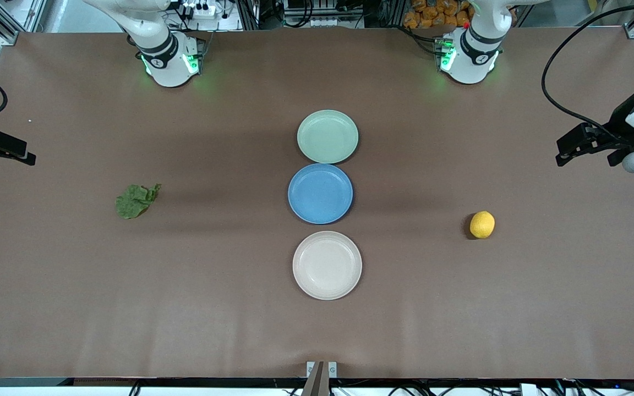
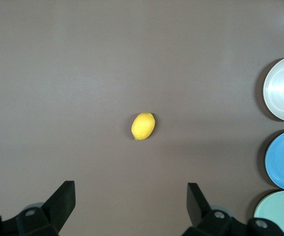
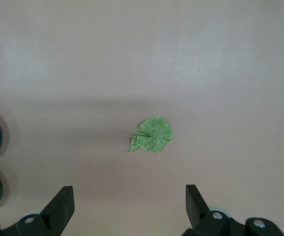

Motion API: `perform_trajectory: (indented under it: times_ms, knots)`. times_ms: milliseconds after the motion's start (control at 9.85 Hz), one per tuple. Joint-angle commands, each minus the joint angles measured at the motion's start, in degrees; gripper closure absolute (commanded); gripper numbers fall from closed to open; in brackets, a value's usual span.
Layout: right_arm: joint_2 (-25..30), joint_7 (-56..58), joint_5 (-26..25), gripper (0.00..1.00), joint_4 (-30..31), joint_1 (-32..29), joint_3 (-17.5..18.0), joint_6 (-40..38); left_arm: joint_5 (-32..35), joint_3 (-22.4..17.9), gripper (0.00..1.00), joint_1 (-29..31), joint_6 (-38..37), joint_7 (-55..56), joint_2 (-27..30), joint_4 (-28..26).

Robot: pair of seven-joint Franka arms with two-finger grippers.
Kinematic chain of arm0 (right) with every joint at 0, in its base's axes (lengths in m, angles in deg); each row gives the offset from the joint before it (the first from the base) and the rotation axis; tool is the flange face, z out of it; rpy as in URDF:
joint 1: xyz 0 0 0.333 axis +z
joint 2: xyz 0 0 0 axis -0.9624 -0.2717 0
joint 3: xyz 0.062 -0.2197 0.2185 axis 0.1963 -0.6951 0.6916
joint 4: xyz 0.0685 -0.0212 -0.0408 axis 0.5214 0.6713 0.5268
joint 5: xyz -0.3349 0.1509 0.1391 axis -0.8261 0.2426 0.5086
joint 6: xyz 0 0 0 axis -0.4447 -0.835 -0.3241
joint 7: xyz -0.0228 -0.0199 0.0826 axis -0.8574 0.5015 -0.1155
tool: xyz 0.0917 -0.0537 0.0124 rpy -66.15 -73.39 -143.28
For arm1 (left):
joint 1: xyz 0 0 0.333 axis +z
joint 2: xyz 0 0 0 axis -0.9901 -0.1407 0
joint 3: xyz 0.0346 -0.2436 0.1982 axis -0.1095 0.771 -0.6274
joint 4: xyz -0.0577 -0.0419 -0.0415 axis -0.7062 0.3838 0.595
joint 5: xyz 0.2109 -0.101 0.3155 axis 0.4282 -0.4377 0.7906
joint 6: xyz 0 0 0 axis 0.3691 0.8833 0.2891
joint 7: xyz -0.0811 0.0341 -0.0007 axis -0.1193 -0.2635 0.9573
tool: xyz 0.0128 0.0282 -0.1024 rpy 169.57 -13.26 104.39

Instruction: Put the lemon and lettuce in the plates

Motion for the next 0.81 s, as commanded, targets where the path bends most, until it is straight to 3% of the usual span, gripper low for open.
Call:
perform_trajectory:
  times_ms: [0, 711]
  knots:
    - [0.18, 0.09, 0.34, 0.00, -0.09, -0.94, 0.62, -0.09, -1.32, 0.07, 0.00, 0.26, -0.97, -1.18, 0.48, 0.32]
    - [-3.15, 0.01, 0.34, 0.00, 1.05, -1.29, 0.54, 2.27, -1.58, -0.11, 0.00, 0.61, -0.53, -0.74, -1.96, -0.47]
